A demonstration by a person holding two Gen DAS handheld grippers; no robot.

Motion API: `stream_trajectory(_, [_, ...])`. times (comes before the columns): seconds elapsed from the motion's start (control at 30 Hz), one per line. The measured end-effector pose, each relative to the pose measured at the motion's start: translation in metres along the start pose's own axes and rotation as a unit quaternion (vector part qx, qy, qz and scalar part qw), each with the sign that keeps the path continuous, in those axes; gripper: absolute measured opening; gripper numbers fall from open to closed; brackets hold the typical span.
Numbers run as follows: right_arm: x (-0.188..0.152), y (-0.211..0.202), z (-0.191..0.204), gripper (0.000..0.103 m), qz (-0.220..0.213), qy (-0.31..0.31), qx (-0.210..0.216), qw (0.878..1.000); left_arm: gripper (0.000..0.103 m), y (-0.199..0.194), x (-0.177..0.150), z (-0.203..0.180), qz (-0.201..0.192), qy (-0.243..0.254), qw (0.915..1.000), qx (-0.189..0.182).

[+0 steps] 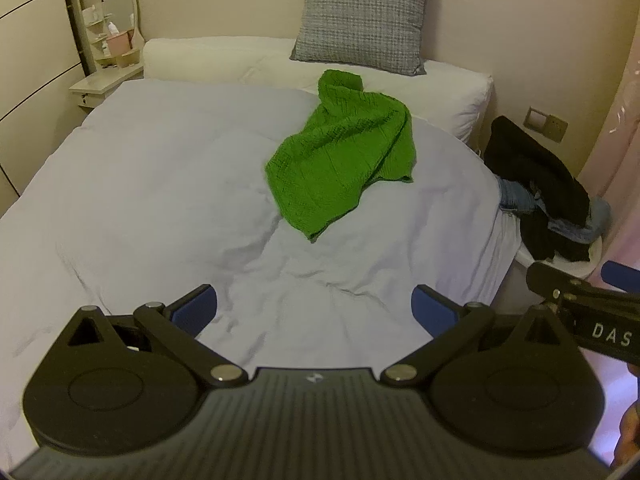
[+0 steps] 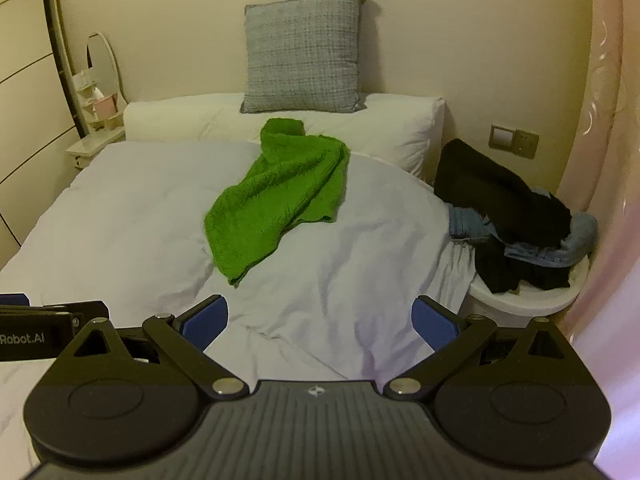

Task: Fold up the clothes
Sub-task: 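Approach the crumpled green knitted vest with both grippers open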

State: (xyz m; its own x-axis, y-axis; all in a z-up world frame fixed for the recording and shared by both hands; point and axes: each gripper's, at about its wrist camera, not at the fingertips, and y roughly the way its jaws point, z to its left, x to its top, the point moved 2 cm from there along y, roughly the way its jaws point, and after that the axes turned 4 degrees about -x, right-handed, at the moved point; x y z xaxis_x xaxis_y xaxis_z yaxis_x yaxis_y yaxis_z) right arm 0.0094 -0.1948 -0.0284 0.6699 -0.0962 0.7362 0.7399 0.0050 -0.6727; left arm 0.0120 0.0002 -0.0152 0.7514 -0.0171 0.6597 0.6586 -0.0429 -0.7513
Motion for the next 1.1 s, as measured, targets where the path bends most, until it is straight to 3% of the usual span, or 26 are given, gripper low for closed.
stream_trajectory(0.17, [-0.001,-0.002,-0.001,0.101,-0.003,0.004,-0.001,1.000,0.102,0.010,-0.016,-0.009,0.002,0.006,1.0000,0.007])
stream_trajectory(0.4, [0.001,0.011,0.002,0.101,0.007,0.014,-0.010,1.000,0.102,0.026,-0.008,0.006,0.032,0.020,0.9992,-0.014])
stream_trajectory(0.8, [0.004,0.017,0.007,0.101,0.013,0.006,-0.017,1.000,0.102,0.026,-0.002,0.011,0.031,0.025,0.9988,-0.029])
stream_trajectory(1.1, [0.010,0.031,0.010,0.101,0.015,-0.006,-0.009,1.000,0.102,0.033,0.006,0.013,0.022,0.020,0.9994,-0.017])
